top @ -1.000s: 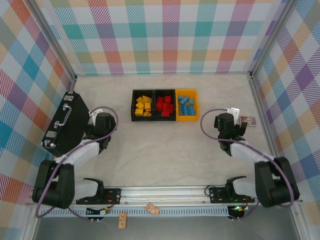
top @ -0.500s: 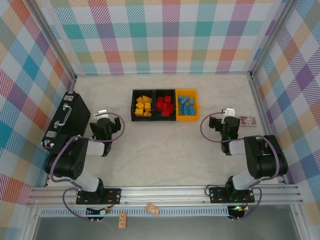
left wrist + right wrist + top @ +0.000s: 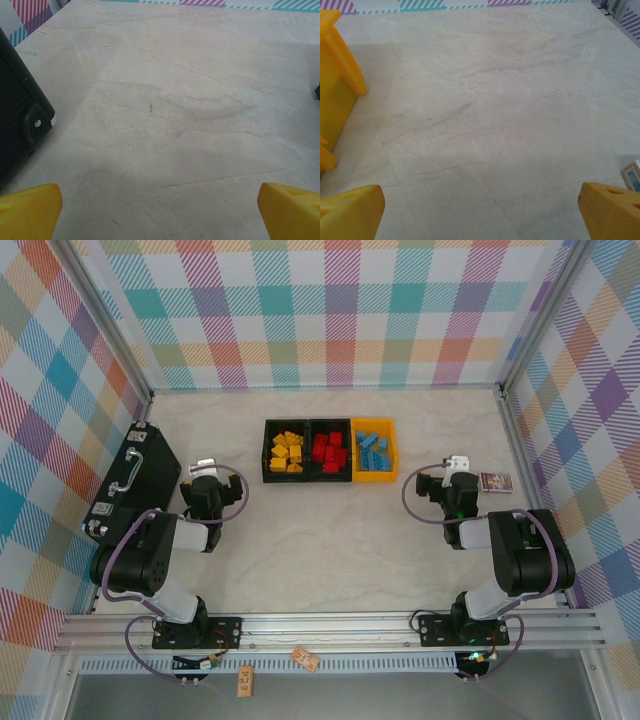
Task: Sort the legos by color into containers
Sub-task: Reset both arms
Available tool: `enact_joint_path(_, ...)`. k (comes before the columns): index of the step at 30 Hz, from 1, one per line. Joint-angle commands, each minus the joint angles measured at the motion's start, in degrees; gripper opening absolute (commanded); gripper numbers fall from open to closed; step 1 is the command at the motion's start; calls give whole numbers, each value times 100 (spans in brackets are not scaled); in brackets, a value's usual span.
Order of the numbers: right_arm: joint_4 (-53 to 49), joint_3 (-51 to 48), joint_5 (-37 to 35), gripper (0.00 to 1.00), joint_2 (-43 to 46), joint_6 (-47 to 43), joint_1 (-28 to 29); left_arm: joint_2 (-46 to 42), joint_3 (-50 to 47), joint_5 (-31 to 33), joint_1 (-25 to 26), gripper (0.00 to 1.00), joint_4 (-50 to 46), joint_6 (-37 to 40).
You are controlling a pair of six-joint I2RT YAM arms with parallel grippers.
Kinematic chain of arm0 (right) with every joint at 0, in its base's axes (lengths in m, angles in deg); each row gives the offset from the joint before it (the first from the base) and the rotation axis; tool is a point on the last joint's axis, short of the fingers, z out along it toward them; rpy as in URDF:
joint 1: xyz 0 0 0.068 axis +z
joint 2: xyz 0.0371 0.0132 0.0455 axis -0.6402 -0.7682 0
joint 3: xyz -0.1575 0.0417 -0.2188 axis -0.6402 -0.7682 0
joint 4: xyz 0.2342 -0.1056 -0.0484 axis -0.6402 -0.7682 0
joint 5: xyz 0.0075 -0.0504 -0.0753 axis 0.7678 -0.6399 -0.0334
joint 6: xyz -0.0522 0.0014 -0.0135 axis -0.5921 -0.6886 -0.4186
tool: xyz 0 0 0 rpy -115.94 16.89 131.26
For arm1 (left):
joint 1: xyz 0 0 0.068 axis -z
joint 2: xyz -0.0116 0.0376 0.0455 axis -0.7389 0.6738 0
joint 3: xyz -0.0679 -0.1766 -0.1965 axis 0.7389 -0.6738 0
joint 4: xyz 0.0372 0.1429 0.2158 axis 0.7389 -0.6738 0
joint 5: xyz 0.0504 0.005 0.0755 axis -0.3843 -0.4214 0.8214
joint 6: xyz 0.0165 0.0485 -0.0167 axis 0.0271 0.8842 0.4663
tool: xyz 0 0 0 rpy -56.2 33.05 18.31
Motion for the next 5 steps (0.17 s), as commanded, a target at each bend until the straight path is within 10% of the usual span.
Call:
enact_joint_path(1,93,153,188,99,27,110,-67,7,56,-59,-24,100,225,42)
enact_joint_path(5,149,125,180,99,45,87,-72,-12,39,-59,-22,100,244,36)
